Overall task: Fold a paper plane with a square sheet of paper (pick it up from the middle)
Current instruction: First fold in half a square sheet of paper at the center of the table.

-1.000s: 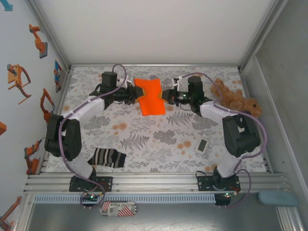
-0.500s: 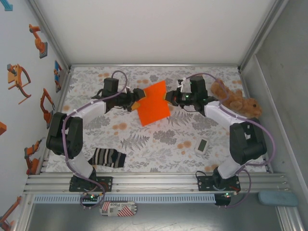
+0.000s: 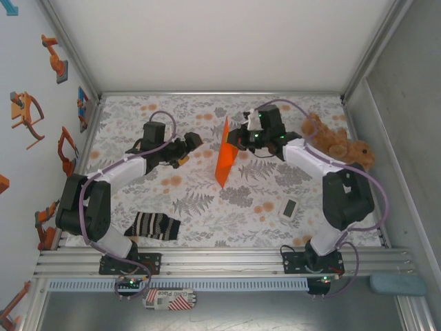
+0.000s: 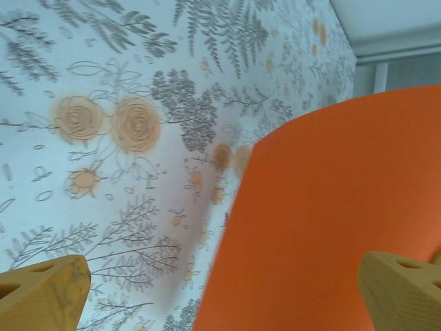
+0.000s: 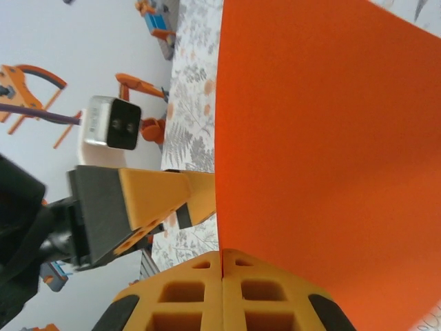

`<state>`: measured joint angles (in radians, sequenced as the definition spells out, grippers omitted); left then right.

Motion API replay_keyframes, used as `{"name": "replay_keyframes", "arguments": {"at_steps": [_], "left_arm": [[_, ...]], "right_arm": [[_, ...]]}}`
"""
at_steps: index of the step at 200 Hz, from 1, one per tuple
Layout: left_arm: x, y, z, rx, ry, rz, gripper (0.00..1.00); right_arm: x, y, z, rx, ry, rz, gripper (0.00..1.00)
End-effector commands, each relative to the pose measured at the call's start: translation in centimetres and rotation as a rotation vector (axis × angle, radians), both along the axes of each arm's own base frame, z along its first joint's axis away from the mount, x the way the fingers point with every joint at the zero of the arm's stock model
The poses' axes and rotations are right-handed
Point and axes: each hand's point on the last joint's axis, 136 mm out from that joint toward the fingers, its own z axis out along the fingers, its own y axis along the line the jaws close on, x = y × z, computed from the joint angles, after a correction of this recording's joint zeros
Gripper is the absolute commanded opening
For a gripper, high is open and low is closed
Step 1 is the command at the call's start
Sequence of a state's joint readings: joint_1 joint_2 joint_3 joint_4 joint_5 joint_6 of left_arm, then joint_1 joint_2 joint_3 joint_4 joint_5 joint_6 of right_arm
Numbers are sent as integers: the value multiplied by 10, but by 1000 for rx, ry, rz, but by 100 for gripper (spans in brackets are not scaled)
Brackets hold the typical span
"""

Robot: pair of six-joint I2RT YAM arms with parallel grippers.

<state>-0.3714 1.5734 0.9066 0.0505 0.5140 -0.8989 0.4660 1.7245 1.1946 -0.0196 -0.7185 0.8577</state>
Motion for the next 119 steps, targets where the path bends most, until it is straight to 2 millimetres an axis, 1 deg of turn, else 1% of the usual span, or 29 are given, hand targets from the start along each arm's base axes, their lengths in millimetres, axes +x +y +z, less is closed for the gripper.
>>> {"name": "replay_keyframes", "arguments": {"at_steps": [1,15,36,55,81,110,119], "left_arm": [[0,10,-8,8,8,58,98],[-1,9,-15,6,23,61,98],[-6,7,-27,13,54,54,97],[-12,2,-36,34,75,32,97],[-20,-6,-46,92,96,-10,98],[-29,-23,-57,148,121,-89,100],[-32,-28,-60,162,126,-110,99]], "right_arm": [[9,11,-19,2,28,-25,0],[10,10,-40,-4,62,-49,0],[8,8,-58,5,89,-77,0],[2,-1,-78,-30,118,-108,0],[-5,-10,-98,-68,145,-136,0],[-8,-13,-116,-87,178,-154,0],[-9,-15,-121,-99,187,-161,0]]}}
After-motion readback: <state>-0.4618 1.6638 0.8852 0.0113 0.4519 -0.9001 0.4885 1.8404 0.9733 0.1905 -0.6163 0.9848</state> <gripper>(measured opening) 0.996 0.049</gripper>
